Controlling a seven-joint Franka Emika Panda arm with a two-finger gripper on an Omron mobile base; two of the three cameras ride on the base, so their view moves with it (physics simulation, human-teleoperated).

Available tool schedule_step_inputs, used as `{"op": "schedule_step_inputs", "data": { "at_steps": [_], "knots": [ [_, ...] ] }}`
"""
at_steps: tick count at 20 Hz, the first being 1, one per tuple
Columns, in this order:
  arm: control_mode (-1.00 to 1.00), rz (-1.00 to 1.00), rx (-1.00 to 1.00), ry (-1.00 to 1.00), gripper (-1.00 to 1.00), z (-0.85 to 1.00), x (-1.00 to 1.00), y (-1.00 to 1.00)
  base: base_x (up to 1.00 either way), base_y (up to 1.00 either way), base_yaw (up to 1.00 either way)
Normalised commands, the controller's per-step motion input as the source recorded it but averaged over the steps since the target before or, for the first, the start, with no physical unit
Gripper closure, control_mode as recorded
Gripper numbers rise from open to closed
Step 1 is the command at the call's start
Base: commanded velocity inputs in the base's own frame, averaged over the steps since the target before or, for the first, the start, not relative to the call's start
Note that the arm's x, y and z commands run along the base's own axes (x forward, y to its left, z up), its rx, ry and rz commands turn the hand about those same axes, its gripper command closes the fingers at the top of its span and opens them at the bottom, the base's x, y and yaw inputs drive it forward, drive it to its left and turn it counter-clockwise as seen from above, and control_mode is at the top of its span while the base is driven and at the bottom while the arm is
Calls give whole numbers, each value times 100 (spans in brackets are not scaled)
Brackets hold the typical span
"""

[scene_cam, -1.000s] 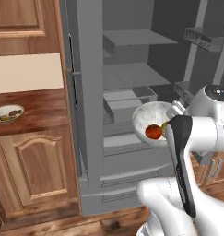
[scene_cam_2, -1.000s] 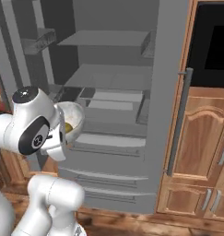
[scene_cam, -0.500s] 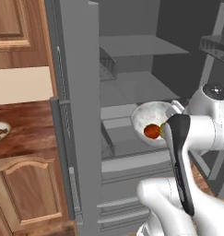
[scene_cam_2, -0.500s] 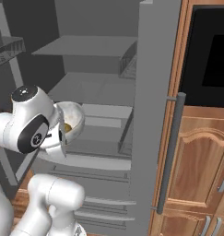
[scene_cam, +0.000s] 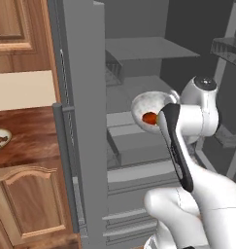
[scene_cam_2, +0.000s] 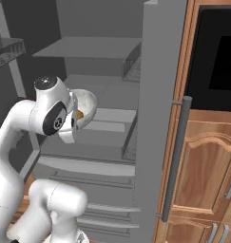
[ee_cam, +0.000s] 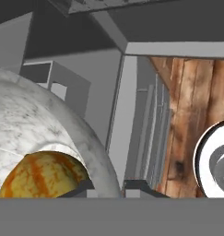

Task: Place the bowl with the squash and tomato on the second highest shelf of the fridge. Place the bowl with the chicken drumsticks on the top shelf of the fridge.

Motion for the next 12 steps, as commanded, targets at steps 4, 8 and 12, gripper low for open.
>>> {"op": "schedule_step_inputs", "data": {
  "at_steps": [4, 8, 12],
  "knots": [
    [-100, -5, 13, -2, 100, 2, 100, 0, 0, 0, 0],
    [-100, 0, 2, 0, 100, 0, 100, 0, 0, 0, 0],
    [-100, 0, 5, -1, 100, 13, 100, 0, 0, 0, 0]
  ]
}}
